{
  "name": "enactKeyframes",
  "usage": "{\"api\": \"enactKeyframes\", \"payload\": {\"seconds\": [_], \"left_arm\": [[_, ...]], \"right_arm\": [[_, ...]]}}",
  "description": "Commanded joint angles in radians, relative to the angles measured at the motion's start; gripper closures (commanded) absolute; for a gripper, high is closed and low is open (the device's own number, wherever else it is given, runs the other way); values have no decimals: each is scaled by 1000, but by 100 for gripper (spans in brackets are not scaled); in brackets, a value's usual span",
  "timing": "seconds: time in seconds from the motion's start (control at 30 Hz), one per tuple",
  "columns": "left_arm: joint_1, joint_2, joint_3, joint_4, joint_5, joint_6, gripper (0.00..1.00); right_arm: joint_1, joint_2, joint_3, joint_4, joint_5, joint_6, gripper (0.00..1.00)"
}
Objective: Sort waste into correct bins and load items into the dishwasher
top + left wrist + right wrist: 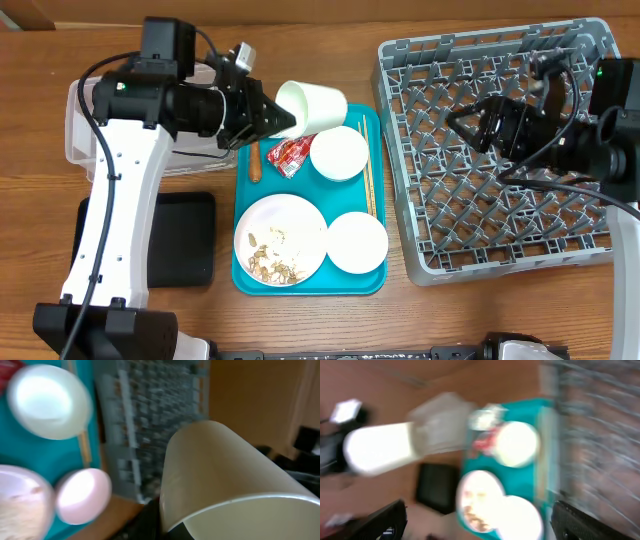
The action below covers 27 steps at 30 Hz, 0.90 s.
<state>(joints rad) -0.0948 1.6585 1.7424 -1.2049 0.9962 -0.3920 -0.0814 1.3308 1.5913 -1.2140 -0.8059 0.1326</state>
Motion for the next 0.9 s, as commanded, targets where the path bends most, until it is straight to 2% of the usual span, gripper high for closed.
{"api": "enactKeyframes", "payload": {"seconds": [0.0, 0.3, 0.53, 0.7, 0.8, 0.87], "left_arm": [[-18, 3, 11, 14, 377, 69, 96], [-66, 2, 11, 13, 533, 92, 96], [-106, 2, 11, 12, 543, 100, 96], [-143, 2, 11, 14, 502, 100, 96], [-147, 2, 11, 19, 493, 100, 96], [-147, 2, 11, 38, 493, 100, 96]], "right_arm": [[58, -12, 33, 60, -283, -62, 6], [273, -12, 33, 225, -274, -56, 5], [296, -12, 33, 291, -261, -51, 5], [308, -12, 33, 320, -349, -51, 2], [332, -11, 33, 317, -348, -51, 10], [344, -11, 33, 311, -348, -51, 12]]}}
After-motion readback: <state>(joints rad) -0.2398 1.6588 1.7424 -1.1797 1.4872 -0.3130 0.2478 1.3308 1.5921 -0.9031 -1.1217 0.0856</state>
